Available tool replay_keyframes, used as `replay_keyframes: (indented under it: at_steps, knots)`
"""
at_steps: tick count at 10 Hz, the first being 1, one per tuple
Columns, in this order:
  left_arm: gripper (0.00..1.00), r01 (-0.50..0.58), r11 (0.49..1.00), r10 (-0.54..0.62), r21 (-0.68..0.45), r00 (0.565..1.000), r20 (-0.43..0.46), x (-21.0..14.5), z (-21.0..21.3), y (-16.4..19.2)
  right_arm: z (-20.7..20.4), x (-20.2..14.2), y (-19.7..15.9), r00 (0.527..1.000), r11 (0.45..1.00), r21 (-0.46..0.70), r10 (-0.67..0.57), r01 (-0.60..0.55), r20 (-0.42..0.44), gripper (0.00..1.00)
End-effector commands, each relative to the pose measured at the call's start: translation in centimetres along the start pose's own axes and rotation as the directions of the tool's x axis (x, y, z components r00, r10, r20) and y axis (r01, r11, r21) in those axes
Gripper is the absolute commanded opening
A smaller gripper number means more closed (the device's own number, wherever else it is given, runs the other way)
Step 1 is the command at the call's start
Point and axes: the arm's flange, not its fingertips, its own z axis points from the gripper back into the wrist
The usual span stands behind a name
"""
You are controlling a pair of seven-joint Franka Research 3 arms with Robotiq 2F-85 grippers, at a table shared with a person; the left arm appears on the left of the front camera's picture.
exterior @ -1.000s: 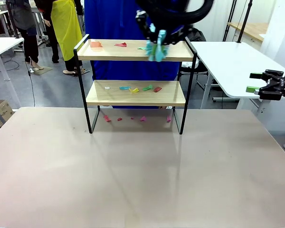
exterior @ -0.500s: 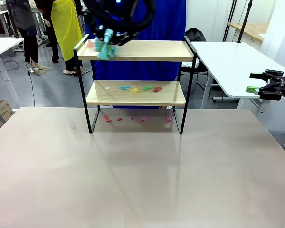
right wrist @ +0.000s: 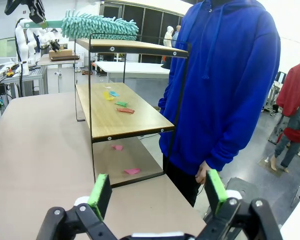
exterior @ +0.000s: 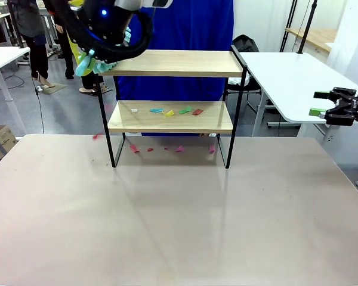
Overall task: Clean the shelf.
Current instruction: Clean the specific section of the Shelf indicated by the human with the Duster.
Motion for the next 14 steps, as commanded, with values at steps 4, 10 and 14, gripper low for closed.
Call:
replay_keyframes:
  at_steps: [4,10,14]
  knots:
    - [0.13,-0.010,0.993,0.026,-0.119,0.991,0.135,-2.9,2.3,5.5,-0.1,0.3,0.0,1.000,1.000,-0.001,0.005,-0.005,0.002,1.00]
    - [0.13,-0.093,0.978,0.127,-0.188,0.976,0.178,-2.2,4.2,5.2,-0.1,0.3,0.0,1.000,1.000,-0.001,0.005,-0.005,0.002,1.00]
    - [0.13,-0.074,0.933,0.168,-0.353,0.955,0.245,-3.3,4.6,8.2,-0.1,0.3,0.0,1.000,1.000,-0.001,0.005,-0.005,0.002,1.00]
